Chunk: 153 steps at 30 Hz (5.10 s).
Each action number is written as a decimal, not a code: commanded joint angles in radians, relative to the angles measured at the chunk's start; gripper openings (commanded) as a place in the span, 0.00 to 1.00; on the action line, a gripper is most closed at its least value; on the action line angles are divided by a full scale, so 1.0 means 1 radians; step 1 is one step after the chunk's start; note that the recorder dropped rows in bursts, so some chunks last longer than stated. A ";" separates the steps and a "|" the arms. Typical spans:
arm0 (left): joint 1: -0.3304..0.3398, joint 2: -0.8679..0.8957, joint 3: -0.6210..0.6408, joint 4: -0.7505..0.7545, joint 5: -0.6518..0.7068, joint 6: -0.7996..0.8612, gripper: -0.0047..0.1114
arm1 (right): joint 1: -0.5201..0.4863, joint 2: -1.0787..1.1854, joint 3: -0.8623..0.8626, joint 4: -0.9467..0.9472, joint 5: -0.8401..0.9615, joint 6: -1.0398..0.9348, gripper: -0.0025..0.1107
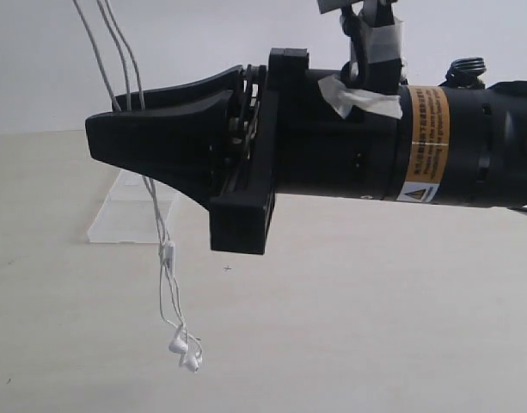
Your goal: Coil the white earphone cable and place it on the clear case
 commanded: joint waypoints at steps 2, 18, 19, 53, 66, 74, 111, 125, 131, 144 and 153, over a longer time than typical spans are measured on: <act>-0.005 0.018 -0.006 -0.039 -0.019 -0.007 0.04 | 0.002 0.035 -0.008 0.027 -0.018 -0.016 0.31; -0.005 -0.004 -0.006 0.155 0.047 -0.028 0.04 | 0.002 0.048 -0.008 0.034 0.023 -0.031 0.02; -0.005 -0.015 -0.006 0.194 0.061 -0.044 0.04 | 0.002 0.040 -0.008 0.042 0.048 -0.031 0.02; -0.005 -0.105 0.233 0.616 0.370 -0.218 0.04 | 0.002 -0.249 -0.008 -0.010 0.389 0.144 0.02; -0.005 -0.121 0.233 0.658 0.370 -0.299 0.64 | 0.002 -0.249 -0.015 -0.058 0.432 0.152 0.02; -0.005 -0.138 0.233 0.615 0.370 -0.297 0.64 | 0.002 -0.244 -0.153 -0.672 0.477 0.676 0.02; -0.005 -0.114 0.233 0.453 0.370 -0.288 0.64 | 0.002 -0.071 -0.206 -0.672 0.257 0.750 0.02; -0.005 -0.093 0.386 0.404 0.243 -0.209 0.57 | 0.002 -0.144 -0.290 -0.672 0.267 0.806 0.02; -0.005 -0.093 0.468 0.308 0.123 -0.183 0.57 | 0.002 -0.148 -0.299 -0.672 0.265 0.814 0.02; -0.005 -0.093 0.616 0.249 0.034 -0.106 0.84 | 0.002 -0.148 -0.303 -0.672 0.311 0.812 0.02; -0.005 -0.093 0.707 0.139 -0.092 -0.070 0.84 | 0.002 -0.148 -0.313 -0.660 0.350 0.818 0.02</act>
